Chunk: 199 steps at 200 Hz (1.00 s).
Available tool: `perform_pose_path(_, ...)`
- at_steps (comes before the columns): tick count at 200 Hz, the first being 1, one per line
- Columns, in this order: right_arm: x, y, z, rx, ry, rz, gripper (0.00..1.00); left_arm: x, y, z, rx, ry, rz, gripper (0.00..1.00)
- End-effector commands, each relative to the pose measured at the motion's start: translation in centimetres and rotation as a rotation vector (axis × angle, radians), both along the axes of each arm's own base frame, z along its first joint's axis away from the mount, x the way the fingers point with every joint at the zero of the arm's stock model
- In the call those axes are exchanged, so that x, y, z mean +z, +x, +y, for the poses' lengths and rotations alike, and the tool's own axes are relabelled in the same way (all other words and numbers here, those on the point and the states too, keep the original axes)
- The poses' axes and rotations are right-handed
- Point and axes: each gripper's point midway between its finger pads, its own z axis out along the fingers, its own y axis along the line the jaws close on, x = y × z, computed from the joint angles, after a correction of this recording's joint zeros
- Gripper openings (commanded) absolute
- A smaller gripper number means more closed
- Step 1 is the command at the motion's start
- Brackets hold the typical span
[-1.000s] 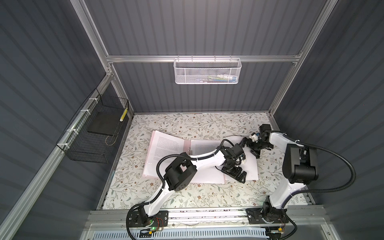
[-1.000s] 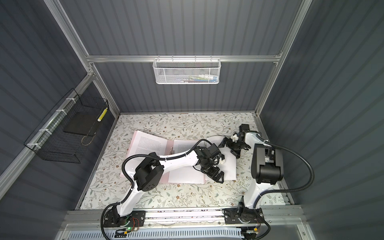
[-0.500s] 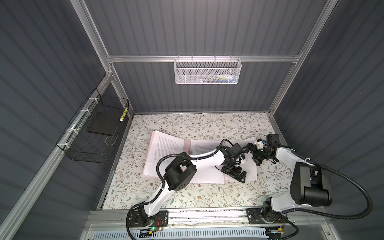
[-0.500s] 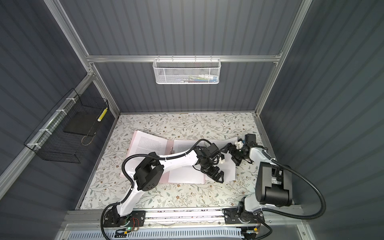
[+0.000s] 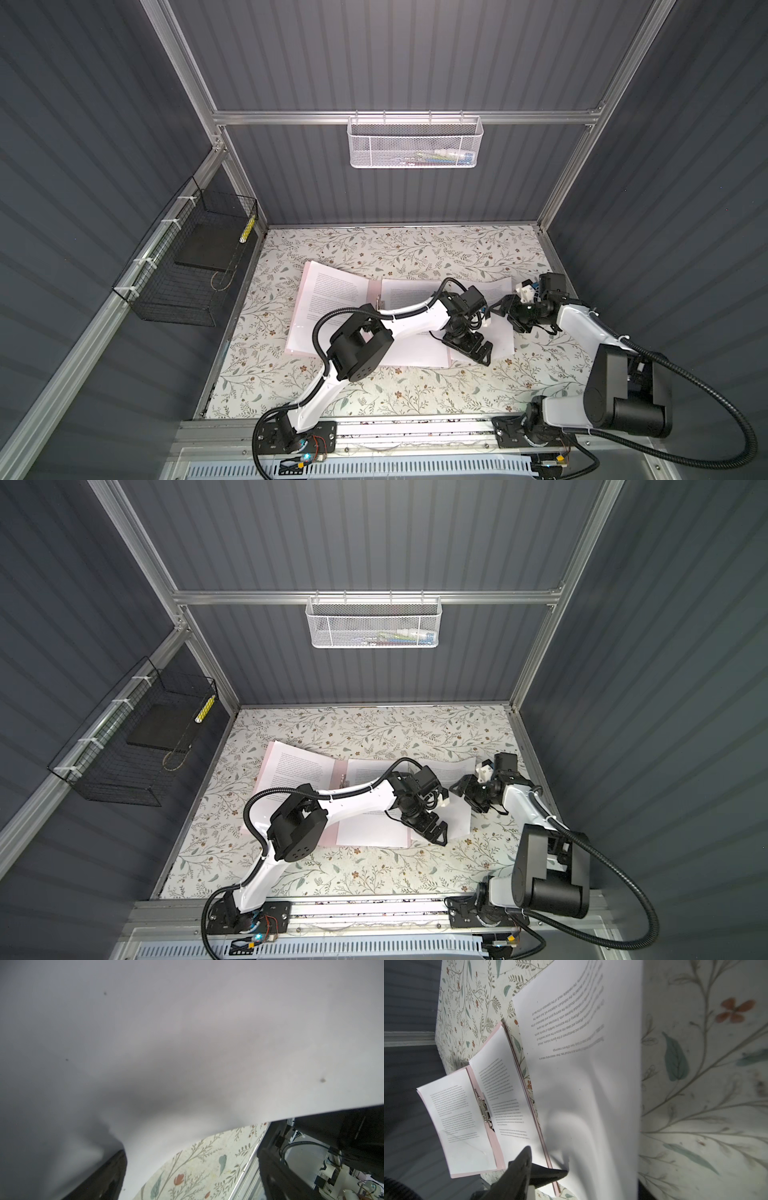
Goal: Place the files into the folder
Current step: 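Lift the sheet with right gripper while left gripper moves to the metal clip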
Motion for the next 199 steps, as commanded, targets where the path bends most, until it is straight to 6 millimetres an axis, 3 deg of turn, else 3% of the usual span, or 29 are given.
perform_pose_path(1, -0.6, -0.9, -0.1, 0.010, -0.008, 0.023, 0.43, -4.0, 0.1, 2.4, 0.010, 0.120, 0.016, 1.00)
perform_pose_path(13, -0.6, -0.9, -0.1, 0.007, -0.008, 0.025, 0.32, -4.0, 0.0, 2.4, 0.009, 0.122, 0.015, 1.00)
perform_pose_path(41, -1.1, -1.2, -0.2, 0.004, -0.008, 0.047, 0.22, -3.4, -0.1, 2.0, -0.003, 0.095, 0.020, 1.00)
perform_pose_path(59, -1.2, -1.4, -0.3, -0.005, -0.013, 0.063, 0.00, -1.2, 0.1, 1.1, -0.015, 0.014, 0.020, 1.00)
perform_pose_path(79, 0.4, -1.2, -0.8, -0.042, -0.030, 0.014, 0.00, 4.5, 0.8, -0.9, -0.008, -0.168, 0.018, 1.00)
perform_pose_path(99, 3.2, -1.0, -1.2, -0.073, -0.055, -0.063, 0.00, 13.2, 1.7, -2.0, -0.003, -0.369, -0.053, 1.00)
perform_pose_path(113, 5.9, -0.9, -1.1, -0.082, -0.049, -0.130, 0.00, 18.7, 2.7, -1.2, 0.036, -0.469, -0.166, 1.00)
perform_pose_path(129, 9.4, -1.4, -1.1, -0.089, -0.079, -0.196, 0.00, 22.1, 4.7, 1.6, 0.132, -0.474, -0.333, 1.00)
perform_pose_path(153, 14.2, -2.4, -0.5, -0.056, -0.170, -0.282, 0.00, 23.7, 7.1, 8.6, 0.269, -0.313, -0.631, 1.00)
perform_pose_path(169, 16.6, -2.8, 1.1, -0.006, -0.197, -0.323, 0.00, 23.8, 7.9, 14.3, 0.387, -0.223, -0.772, 1.00)
perform_pose_path(175, 17.4, -2.8, 2.0, 0.015, -0.197, -0.338, 0.00, 22.4, 7.8, 16.5, 0.415, -0.168, -0.797, 1.00)
perform_pose_path(199, 19.5, -2.3, 6.2, 0.104, -0.187, -0.388, 0.00, 21.8, 6.7, 24.1, 0.545, -0.097, -0.898, 1.00)
